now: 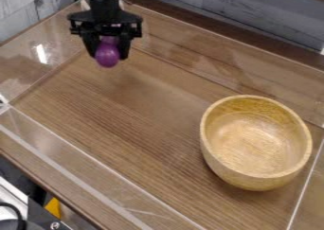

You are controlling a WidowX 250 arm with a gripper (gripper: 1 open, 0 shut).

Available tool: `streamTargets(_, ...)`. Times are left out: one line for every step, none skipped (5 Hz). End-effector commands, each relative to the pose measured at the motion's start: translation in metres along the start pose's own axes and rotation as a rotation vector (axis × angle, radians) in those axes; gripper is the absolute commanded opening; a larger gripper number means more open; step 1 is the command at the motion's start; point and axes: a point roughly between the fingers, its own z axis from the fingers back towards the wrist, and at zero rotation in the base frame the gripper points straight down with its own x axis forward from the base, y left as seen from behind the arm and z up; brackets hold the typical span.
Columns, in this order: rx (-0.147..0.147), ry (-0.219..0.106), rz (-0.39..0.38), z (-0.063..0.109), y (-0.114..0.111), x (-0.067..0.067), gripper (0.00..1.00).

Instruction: Remove the purple eggplant from inside the brown bowl and put it on the table

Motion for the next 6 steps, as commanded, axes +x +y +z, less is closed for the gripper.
streamTargets(-0.006,-0.057,0.017,0.026,-0.007,0.008,0.00)
streamTargets(-0.006,-0.058,0.039,0.035,-0.011,0.007,0.00)
streamTargets(-0.002,-0.061,0.085,0.044,-0.021,0.004,0.00)
streamTargets(-0.001,-0.064,0.135,0.055,-0.033,0.002,0.00)
streamTargets(-0.013,-0.070,0.073,0.049,-0.036,0.009,0.00)
streamTargets(-0.025,-0.077,0.005,0.042,-0.040,0.016,0.00)
